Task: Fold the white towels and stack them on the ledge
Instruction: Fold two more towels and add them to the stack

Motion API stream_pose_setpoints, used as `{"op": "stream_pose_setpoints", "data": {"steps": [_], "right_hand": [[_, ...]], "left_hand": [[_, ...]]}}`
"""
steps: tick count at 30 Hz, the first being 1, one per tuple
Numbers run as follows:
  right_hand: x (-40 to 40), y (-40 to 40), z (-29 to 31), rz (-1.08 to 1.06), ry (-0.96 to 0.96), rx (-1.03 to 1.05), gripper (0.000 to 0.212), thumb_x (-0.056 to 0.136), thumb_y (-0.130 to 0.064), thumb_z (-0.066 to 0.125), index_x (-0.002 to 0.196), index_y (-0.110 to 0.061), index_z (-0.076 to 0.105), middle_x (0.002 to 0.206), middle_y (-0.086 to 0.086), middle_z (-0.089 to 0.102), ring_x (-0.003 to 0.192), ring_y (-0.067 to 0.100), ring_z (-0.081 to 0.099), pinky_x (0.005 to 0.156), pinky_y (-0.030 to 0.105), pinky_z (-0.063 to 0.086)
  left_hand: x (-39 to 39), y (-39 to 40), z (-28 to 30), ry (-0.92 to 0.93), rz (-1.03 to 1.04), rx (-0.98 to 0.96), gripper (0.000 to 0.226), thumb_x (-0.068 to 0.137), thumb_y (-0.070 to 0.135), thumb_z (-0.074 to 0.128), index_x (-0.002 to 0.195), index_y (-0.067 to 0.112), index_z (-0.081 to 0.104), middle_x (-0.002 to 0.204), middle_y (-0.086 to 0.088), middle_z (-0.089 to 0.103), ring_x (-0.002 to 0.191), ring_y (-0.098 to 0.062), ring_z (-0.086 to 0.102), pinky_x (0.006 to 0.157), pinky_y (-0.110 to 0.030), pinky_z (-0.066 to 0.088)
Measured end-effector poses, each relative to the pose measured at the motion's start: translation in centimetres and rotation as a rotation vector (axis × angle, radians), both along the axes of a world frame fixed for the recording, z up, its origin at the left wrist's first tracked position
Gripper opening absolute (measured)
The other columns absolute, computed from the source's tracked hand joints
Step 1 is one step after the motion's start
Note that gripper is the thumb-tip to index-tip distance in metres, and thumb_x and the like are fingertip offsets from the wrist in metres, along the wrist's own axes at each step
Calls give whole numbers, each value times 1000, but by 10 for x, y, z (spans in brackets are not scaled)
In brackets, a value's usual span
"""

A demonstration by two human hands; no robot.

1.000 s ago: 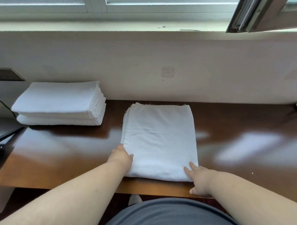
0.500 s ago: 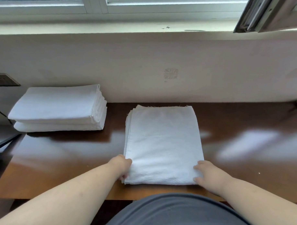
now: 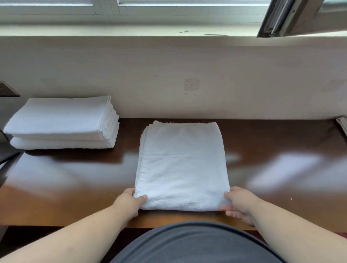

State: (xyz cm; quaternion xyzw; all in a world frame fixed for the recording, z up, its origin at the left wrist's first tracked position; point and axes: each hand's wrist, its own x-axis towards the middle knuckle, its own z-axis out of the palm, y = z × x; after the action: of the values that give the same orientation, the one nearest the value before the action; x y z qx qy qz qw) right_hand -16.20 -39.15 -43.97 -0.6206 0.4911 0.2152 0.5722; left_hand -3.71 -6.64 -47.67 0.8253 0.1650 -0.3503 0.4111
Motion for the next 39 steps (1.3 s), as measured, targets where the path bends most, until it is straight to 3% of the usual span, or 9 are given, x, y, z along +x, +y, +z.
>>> {"op": "stream_pose_setpoints", "data": {"steps": [3,7,11,16,20,25,27,32,39], "right_hand": [[0,0,-1,-118,-41,64,29,100,-12,36,127,-9,48,122,15,62,95,28,71,77,38,55],[-2,1,0,-129,-72,132,35,100,-24,49,133,-12,44,123,12,59,100,34,67,88,43,51],[-4,4,2,-76,-97,102,40,101,-44,50,133,-20,48,117,9,61,96,32,65,79,38,52],[-3,7,4,-93,10,-12,38,104,-33,45,136,-11,46,107,14,63,86,29,69,64,36,56],[4,6,10,74,84,-281,47,96,-11,47,142,-10,37,105,18,61,66,27,62,50,29,51],[22,12,17,571,-13,-676,57,92,-21,50,146,-29,32,146,5,32,107,27,55,78,31,46],[30,20,16,790,-35,-774,59,93,-27,50,149,-32,31,155,1,24,131,27,39,101,37,42],[34,30,3,1245,163,-612,85,88,-45,56,157,-35,9,166,1,-7,152,27,2,118,44,23],[34,33,3,1377,239,-621,96,90,-46,58,157,-33,-10,163,3,-25,152,26,-11,119,42,22]], "left_hand": [[-1,-2,2,-83,78,-47,26,88,29,65,110,17,58,91,-8,66,73,-26,62,66,-30,51],[-8,-5,8,-230,84,16,11,87,30,60,89,19,58,70,-3,66,48,-15,57,49,-23,48],[-11,-13,9,-109,173,-81,18,94,23,55,107,12,50,79,-11,63,58,-18,61,55,-30,56],[-12,-7,9,-45,61,20,29,94,30,52,117,12,52,85,-12,65,60,-18,61,61,-32,58],[1,-10,16,-30,-121,187,30,90,30,53,117,17,51,89,-10,65,61,-22,60,52,-26,53],[38,-20,15,-224,-329,284,49,87,35,66,128,21,44,114,-5,60,96,-23,60,85,-29,48],[46,-25,13,-235,-389,290,54,85,37,66,133,25,45,125,-7,54,102,-22,57,90,-31,46],[82,-43,22,-400,-641,367,57,89,37,60,142,26,40,144,-3,39,129,-25,43,104,-38,41],[188,-100,56,-517,-922,457,61,92,40,56,146,23,33,144,-9,41,127,-31,44,101,-43,43]]}}
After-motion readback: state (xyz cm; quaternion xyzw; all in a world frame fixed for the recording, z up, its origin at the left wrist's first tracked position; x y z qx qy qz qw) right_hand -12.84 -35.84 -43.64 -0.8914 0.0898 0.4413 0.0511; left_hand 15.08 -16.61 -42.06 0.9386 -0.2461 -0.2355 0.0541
